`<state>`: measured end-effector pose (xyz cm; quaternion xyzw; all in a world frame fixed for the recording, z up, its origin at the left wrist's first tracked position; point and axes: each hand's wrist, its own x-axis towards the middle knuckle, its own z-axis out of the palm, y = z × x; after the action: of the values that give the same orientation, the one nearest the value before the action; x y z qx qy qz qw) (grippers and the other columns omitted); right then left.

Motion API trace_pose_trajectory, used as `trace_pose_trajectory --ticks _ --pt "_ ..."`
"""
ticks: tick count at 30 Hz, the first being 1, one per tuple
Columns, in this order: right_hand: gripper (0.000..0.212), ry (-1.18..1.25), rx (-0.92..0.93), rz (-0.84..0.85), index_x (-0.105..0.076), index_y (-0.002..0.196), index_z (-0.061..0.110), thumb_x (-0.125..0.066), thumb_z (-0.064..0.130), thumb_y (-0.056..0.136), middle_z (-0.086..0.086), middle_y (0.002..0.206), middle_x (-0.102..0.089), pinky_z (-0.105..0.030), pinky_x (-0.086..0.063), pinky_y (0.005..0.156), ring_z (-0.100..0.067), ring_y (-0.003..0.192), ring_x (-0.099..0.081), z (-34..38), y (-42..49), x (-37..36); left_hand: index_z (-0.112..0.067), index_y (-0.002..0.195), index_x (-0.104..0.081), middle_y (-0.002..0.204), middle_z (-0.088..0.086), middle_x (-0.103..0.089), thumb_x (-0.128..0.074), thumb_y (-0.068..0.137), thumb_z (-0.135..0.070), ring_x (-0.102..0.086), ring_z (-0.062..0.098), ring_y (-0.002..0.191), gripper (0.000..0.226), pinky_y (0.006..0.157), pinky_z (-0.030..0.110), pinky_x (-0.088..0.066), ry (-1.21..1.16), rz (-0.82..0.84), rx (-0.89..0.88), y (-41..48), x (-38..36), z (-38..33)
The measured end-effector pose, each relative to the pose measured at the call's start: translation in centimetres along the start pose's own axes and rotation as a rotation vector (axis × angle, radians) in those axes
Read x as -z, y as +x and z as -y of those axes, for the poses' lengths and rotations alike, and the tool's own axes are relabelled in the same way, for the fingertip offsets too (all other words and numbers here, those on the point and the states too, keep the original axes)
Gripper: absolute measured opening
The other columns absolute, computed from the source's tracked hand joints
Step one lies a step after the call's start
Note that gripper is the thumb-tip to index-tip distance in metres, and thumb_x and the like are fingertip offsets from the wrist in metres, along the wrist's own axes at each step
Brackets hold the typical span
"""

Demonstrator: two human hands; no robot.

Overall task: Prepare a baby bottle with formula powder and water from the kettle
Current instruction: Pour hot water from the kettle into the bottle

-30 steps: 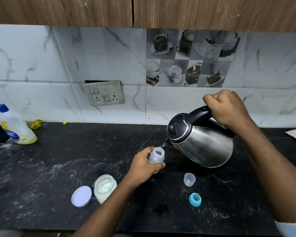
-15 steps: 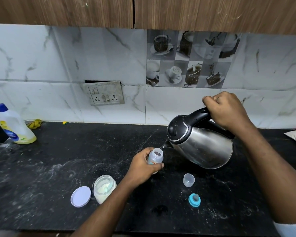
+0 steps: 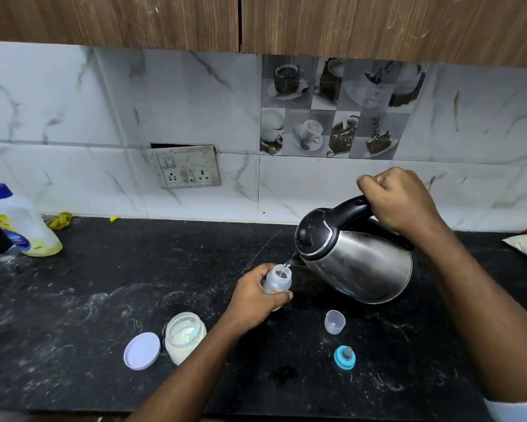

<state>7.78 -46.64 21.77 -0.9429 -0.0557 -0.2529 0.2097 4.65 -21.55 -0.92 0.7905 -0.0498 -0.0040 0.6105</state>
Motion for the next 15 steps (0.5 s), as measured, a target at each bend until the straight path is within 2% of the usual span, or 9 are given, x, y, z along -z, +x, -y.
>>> trace_pose_trajectory --ticks 6,15 --pt "0.048 -0.009 0.009 0.008 -0.028 0.049 0.012 -0.046 0.036 0.086 -0.01 0.052 -0.023 -0.038 -0.023 0.05 -0.029 0.053 -0.028 0.04 -0.17 -0.22 -0.034 0.116 -0.073 0.109 -0.02 -0.079 -0.095 0.071 -0.027 -0.075 0.002 0.098 0.051 0.084 0.013 -0.055 0.0 0.006 0.01 -0.23 -0.08 0.26" --pt "0.047 -0.007 -0.006 -0.009 -0.027 0.049 0.013 -0.046 0.037 0.085 -0.01 0.052 -0.023 -0.038 -0.023 0.05 -0.03 0.053 -0.028 0.05 -0.05 0.08 -0.038 0.112 -0.072 0.108 -0.021 -0.078 -0.09 0.061 -0.045 -0.075 0.002 0.097 0.055 0.084 0.017 -0.057 -0.002 0.013 0.03 -0.45 -0.03 0.88"
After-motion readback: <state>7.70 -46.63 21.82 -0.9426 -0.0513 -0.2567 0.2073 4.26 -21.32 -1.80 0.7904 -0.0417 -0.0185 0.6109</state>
